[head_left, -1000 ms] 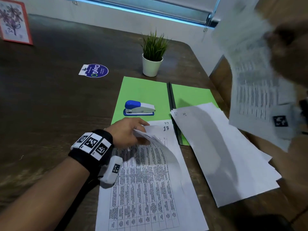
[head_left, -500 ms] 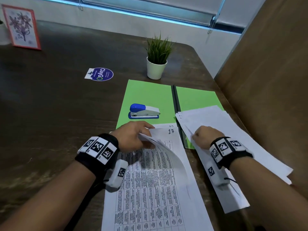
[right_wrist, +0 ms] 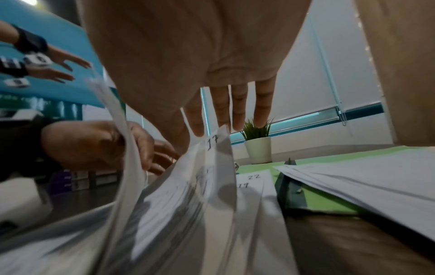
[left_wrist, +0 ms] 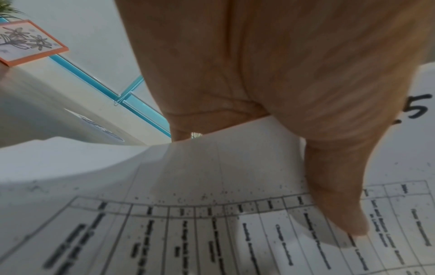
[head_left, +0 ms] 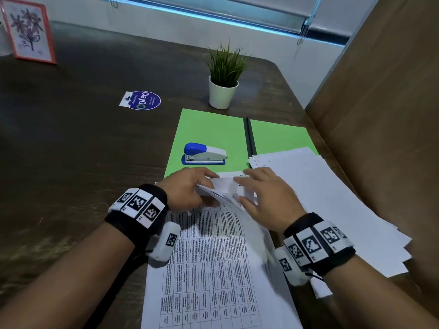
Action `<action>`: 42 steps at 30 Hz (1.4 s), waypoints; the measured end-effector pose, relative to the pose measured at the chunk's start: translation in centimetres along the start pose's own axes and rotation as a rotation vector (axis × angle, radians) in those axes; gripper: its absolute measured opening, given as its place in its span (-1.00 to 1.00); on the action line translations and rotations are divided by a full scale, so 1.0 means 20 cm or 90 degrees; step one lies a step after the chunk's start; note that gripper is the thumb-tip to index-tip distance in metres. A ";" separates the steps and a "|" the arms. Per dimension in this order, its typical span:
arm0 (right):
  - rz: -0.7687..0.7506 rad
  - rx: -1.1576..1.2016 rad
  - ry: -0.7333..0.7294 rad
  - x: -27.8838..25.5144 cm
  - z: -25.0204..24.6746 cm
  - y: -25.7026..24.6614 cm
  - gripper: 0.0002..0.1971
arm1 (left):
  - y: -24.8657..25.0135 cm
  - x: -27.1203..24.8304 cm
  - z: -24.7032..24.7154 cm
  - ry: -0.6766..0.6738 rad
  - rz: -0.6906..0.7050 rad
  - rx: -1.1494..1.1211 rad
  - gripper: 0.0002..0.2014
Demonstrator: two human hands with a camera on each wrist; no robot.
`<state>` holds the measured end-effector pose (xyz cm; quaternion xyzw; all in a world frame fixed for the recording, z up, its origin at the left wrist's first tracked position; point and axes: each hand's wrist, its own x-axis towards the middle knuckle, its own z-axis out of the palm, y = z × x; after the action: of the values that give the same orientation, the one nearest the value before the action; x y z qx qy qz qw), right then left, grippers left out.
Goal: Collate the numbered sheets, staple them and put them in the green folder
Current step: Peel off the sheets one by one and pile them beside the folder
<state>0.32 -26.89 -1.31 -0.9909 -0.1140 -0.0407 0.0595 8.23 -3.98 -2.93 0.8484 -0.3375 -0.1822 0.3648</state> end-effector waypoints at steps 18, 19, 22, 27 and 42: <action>0.003 -0.033 0.023 -0.03 0.05 0.00 -0.54 | 0.01 -0.01 0.00 0.001 -0.013 0.022 -0.91; 0.000 -0.034 0.022 -0.03 0.05 0.00 -0.56 | 0.01 -0.01 0.00 -0.001 -0.013 0.023 -0.92; -0.015 -0.033 0.044 -0.04 0.05 0.00 -0.61 | 0.01 -0.01 0.00 -0.001 -0.015 0.019 -0.91; -0.053 -0.042 0.163 -0.04 0.07 -0.02 -0.89 | 0.01 -0.01 0.00 -0.002 -0.023 0.008 -0.92; 0.165 0.296 0.015 -0.10 0.11 0.01 -0.68 | 0.01 -0.01 -0.01 -0.013 -0.025 0.009 -0.92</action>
<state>-1.38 -27.19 -3.71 -0.9564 0.0081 -0.0172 0.2914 8.04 -3.91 -2.65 0.8557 -0.3258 -0.1952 0.3515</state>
